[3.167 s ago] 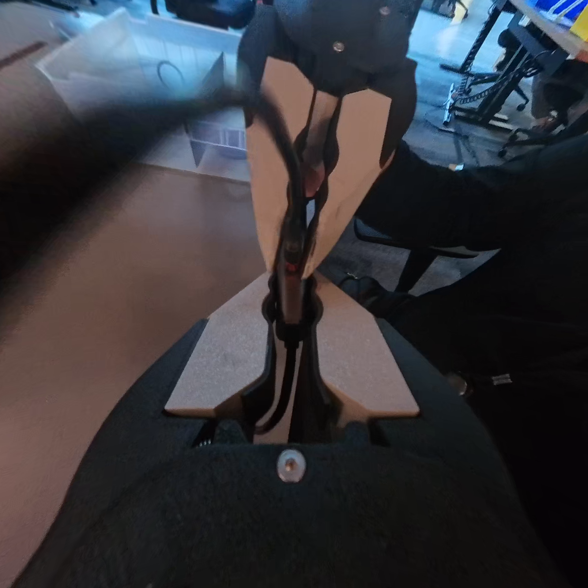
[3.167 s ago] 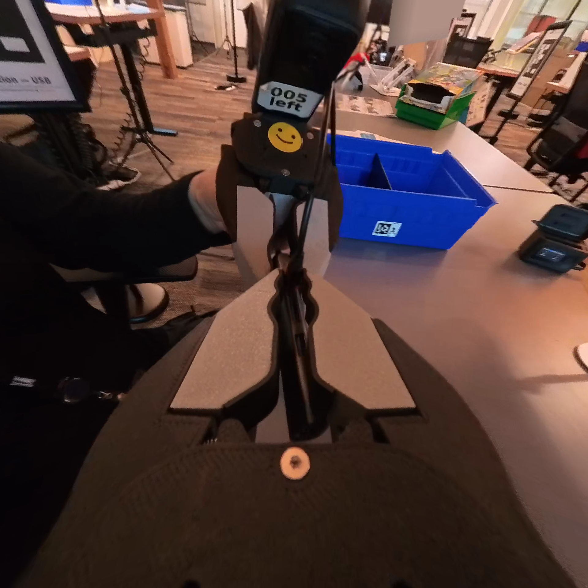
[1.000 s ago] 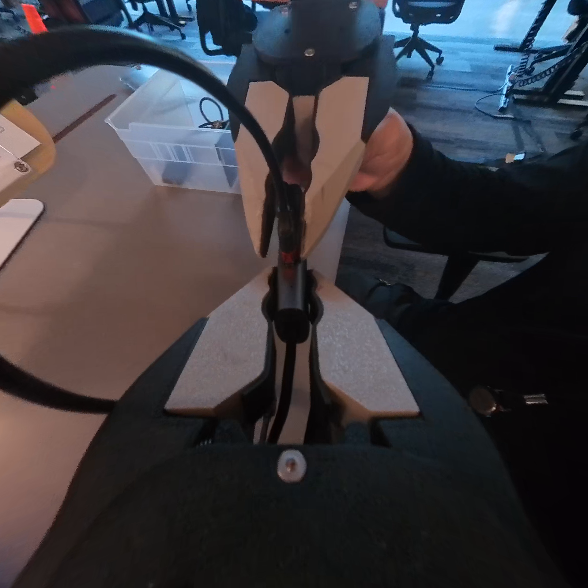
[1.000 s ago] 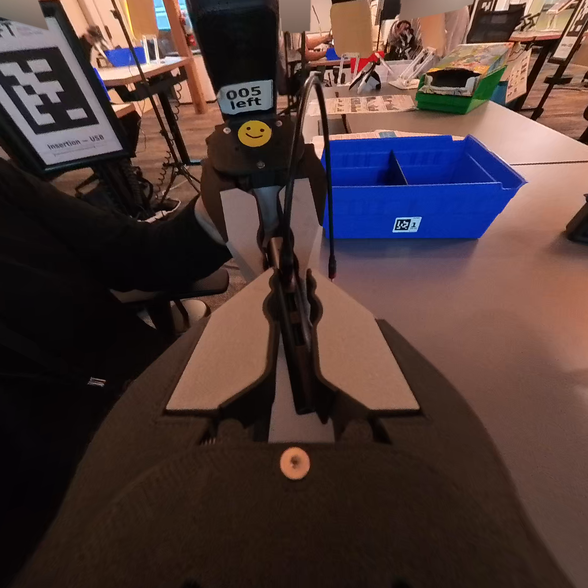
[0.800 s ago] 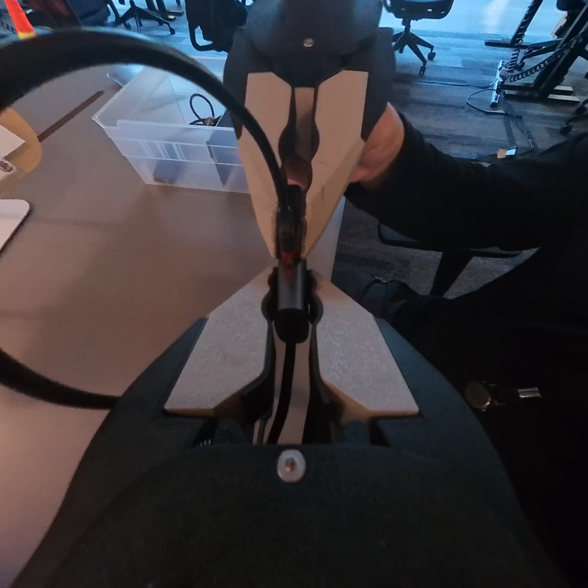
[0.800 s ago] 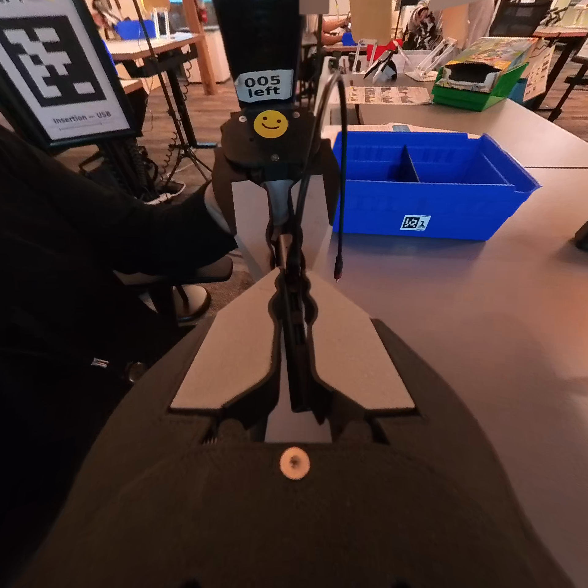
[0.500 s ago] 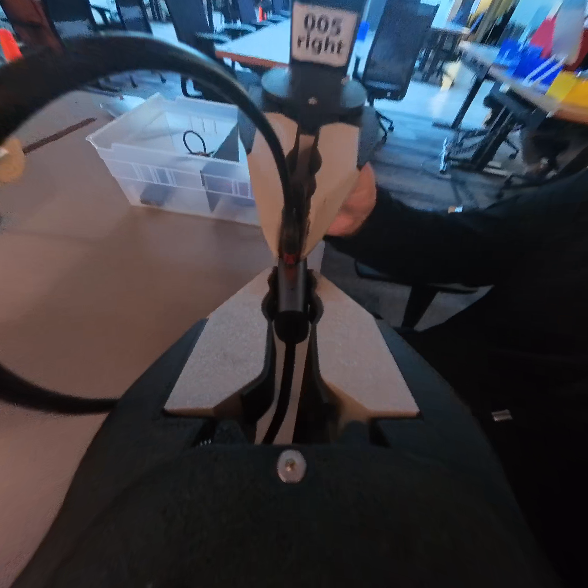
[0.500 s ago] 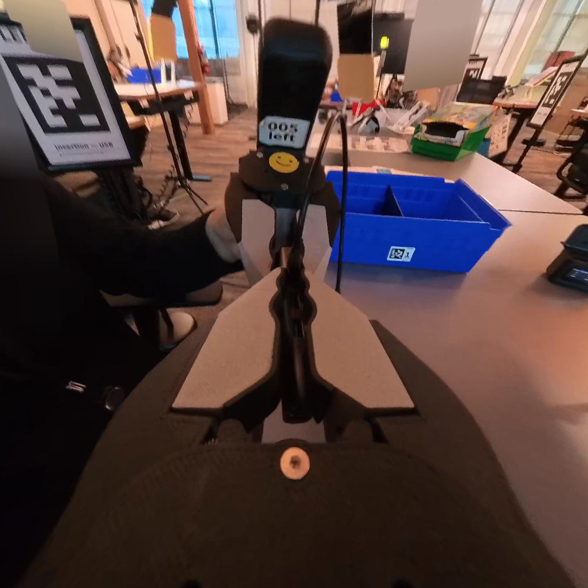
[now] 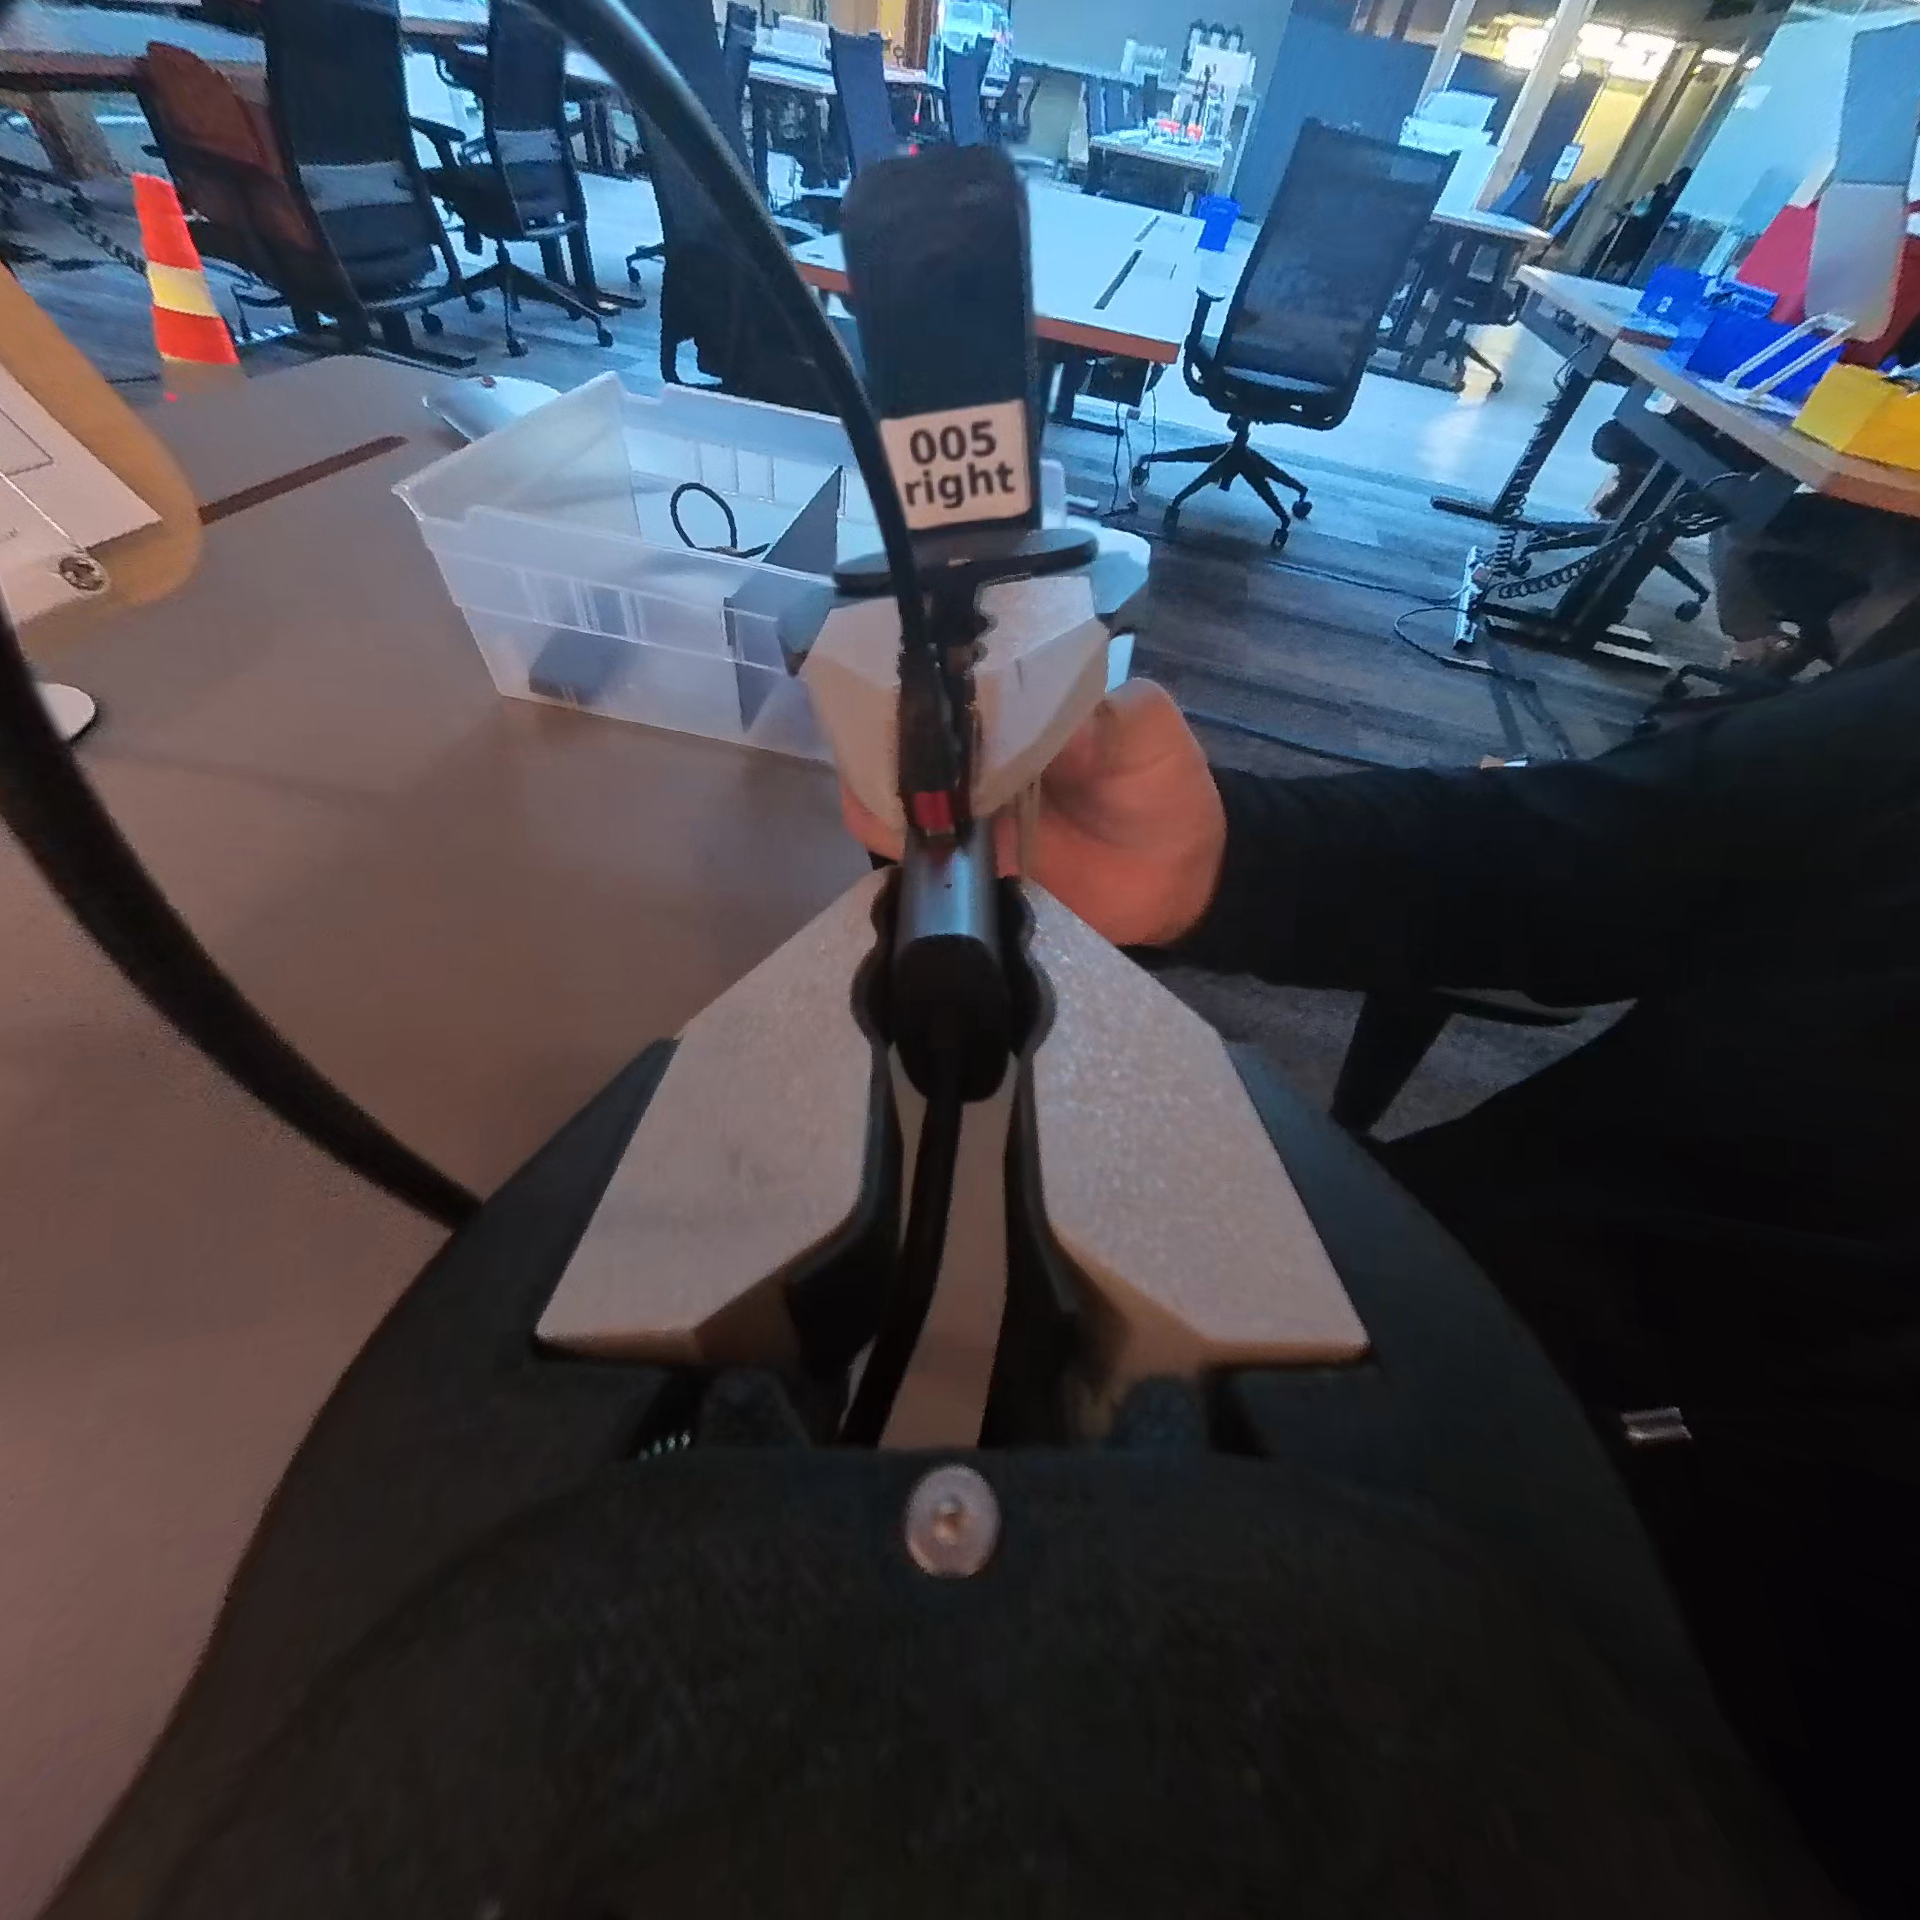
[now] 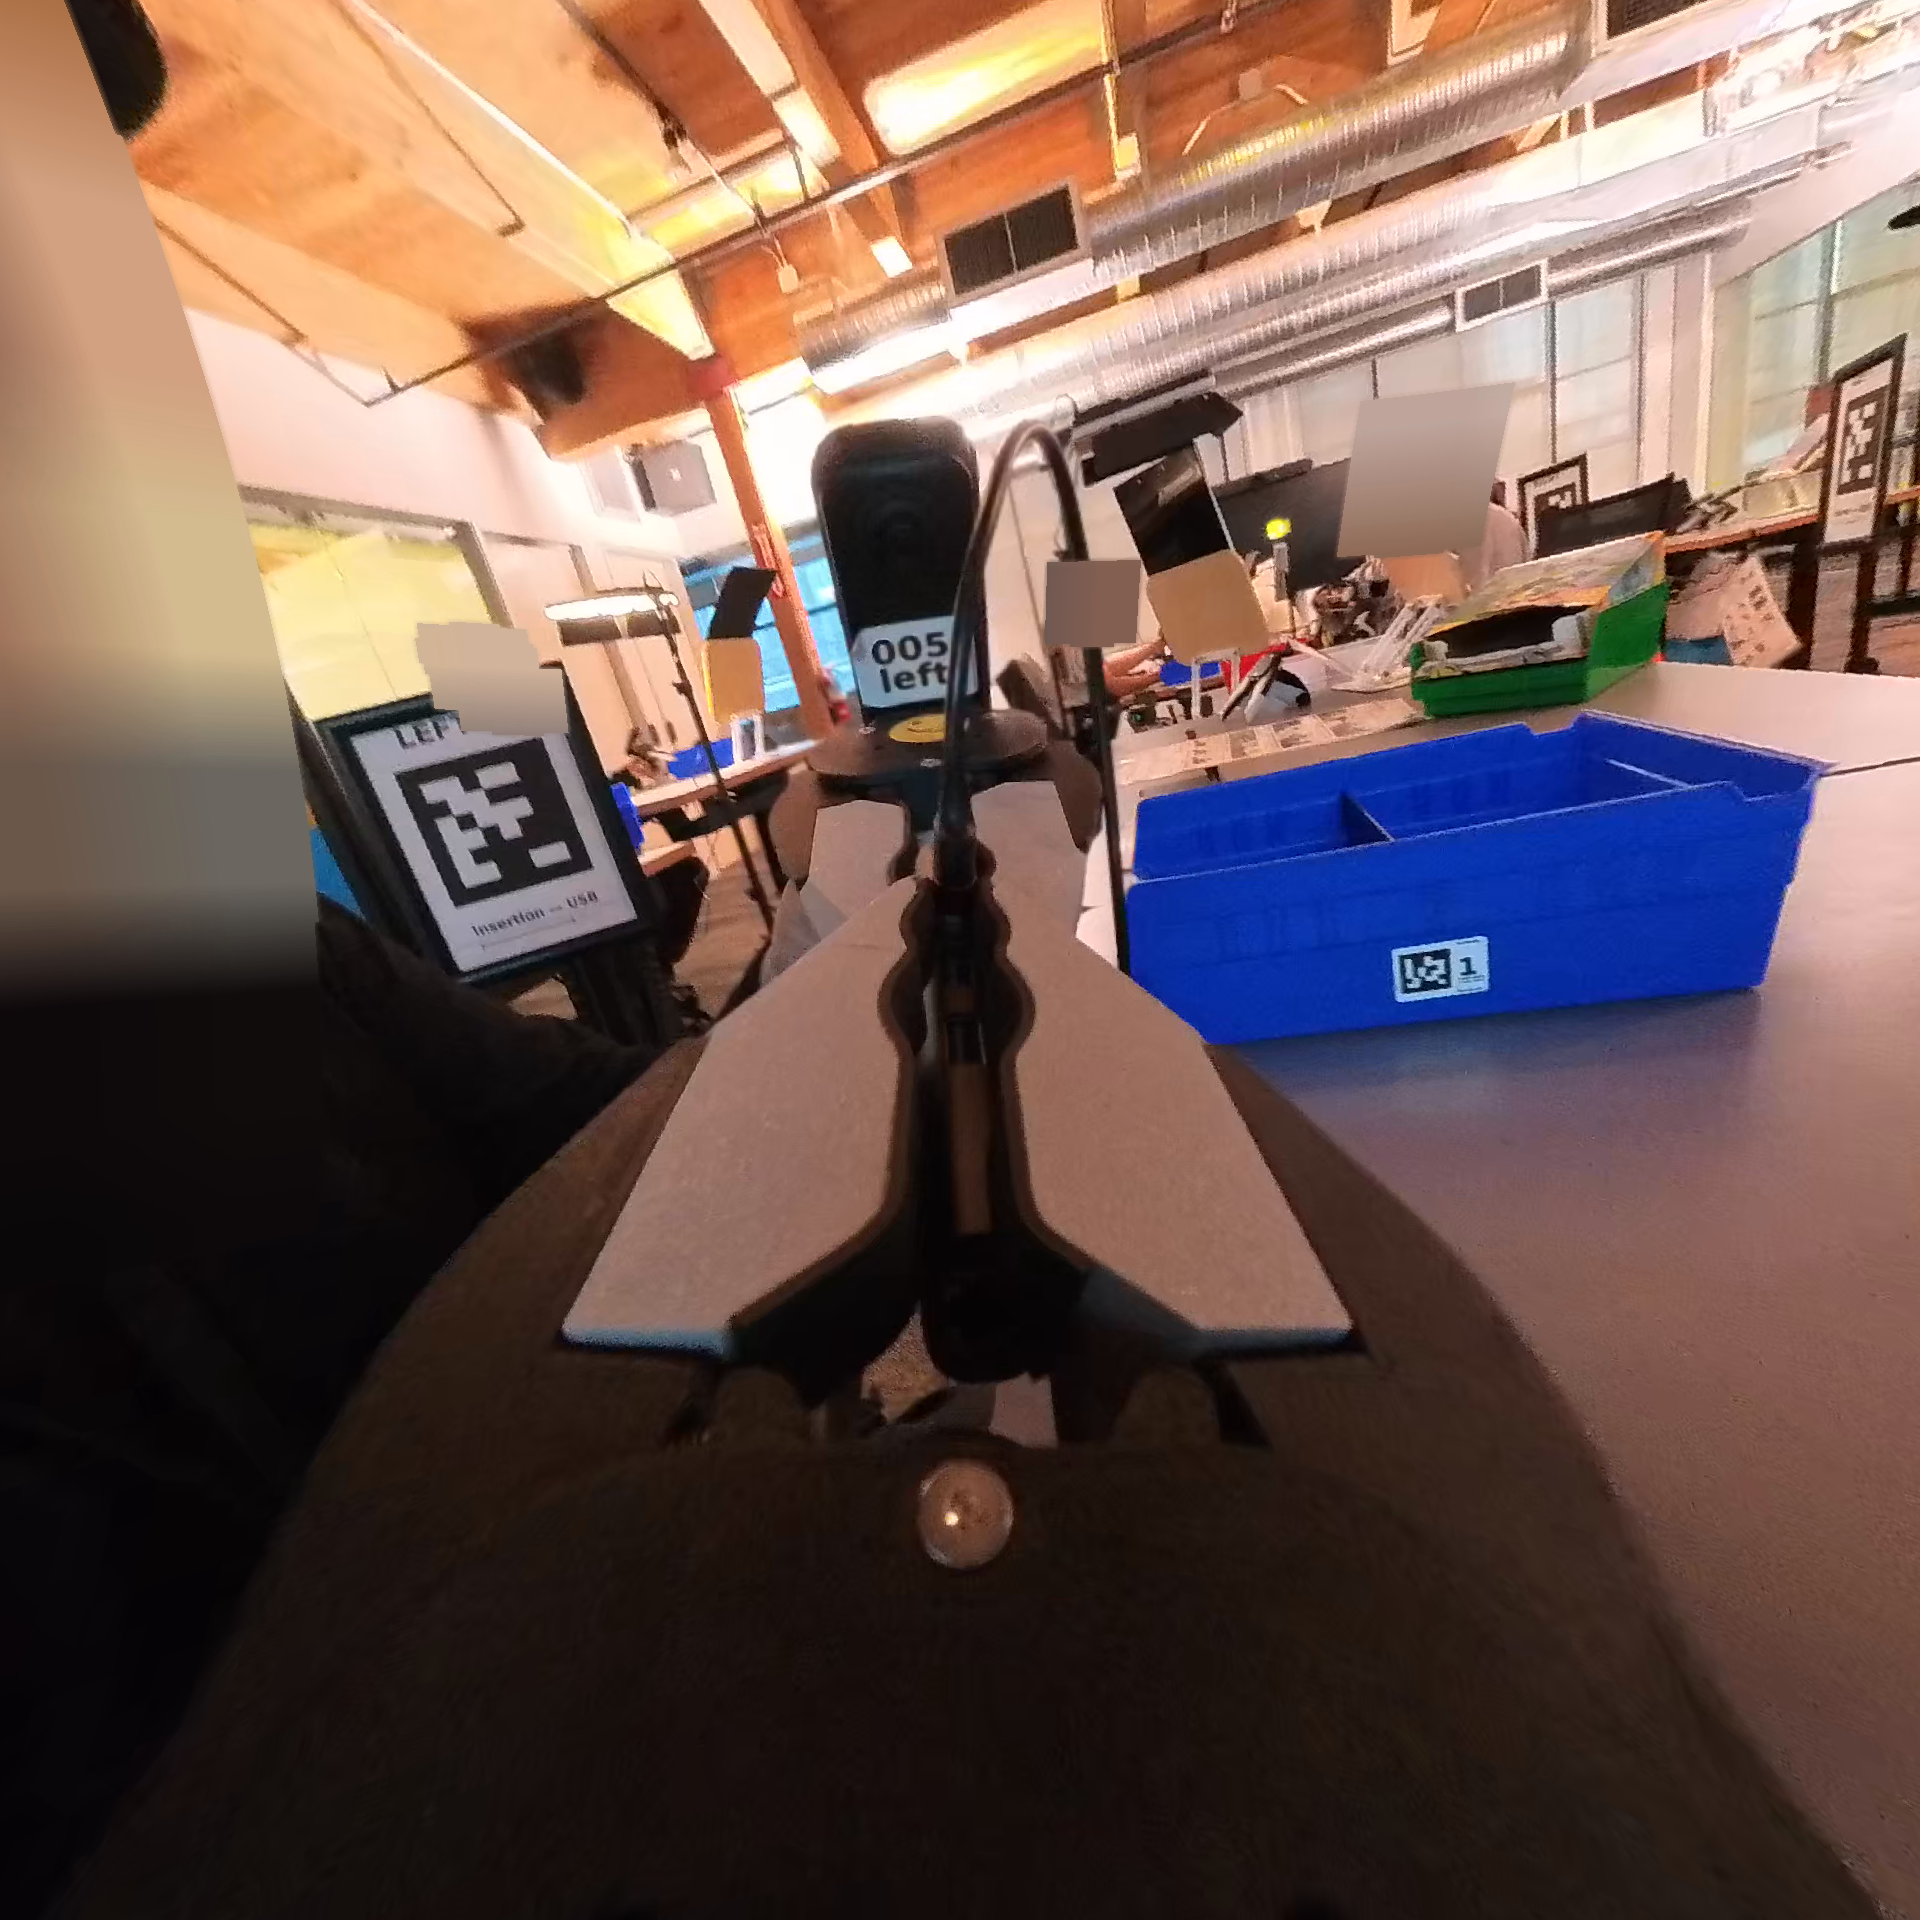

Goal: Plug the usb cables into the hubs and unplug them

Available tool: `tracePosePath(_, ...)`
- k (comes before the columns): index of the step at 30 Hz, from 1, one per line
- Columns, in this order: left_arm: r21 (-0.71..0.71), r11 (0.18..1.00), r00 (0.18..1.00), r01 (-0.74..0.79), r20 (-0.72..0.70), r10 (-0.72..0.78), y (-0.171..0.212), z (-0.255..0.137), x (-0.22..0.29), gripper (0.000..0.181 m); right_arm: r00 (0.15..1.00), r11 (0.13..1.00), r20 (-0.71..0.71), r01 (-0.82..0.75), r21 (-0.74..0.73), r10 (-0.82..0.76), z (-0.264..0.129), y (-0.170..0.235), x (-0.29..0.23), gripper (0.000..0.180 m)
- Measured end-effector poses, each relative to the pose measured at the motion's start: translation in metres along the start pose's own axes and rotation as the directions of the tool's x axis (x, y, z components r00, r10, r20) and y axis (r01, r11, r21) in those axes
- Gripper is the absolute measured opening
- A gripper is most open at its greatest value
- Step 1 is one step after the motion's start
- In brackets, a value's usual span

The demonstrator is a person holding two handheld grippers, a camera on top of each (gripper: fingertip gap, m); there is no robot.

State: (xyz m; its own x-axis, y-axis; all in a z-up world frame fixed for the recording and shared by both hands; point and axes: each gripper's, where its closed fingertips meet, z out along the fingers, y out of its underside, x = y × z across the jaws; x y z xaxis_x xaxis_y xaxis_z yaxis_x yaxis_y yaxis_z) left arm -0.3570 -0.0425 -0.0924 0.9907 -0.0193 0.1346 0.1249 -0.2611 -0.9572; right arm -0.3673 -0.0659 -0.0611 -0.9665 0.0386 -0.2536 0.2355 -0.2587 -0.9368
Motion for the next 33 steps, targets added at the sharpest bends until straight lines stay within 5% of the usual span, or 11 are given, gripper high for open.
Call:
tracePosePath(9,-0.013,1.0,1.0,-0.006,0.03,0.007,-0.002,-0.006,-0.003,0.015,0.98,0.977,0.106,-0.18,0.113,0.169,0.004,-0.004,0.0,0.004)
tracePosePath(17,-0.109,0.993,0.998,-0.053,0.041,0.057,0.005,-0.003,0.004,0.015,0.975,0.947,-0.035,0.205,-0.248,-0.22,0.002,0.006,-0.007,0.005)
tracePosePath(22,-0.139,0.988,0.997,-0.062,0.04,0.068,0.01,0.003,0.005,0.015,0.971,0.917,-0.029,0.213,-0.338,-0.236,-0.005,0.012,-0.008,0.005)
tracePosePath(33,-0.003,0.998,0.998,-0.056,0.0,0.056,-0.007,0.001,0.013,0.015,0.996,0.995,0.031,0.09,-0.034,-0.089,0.0,-0.006,-0.017,0.003)
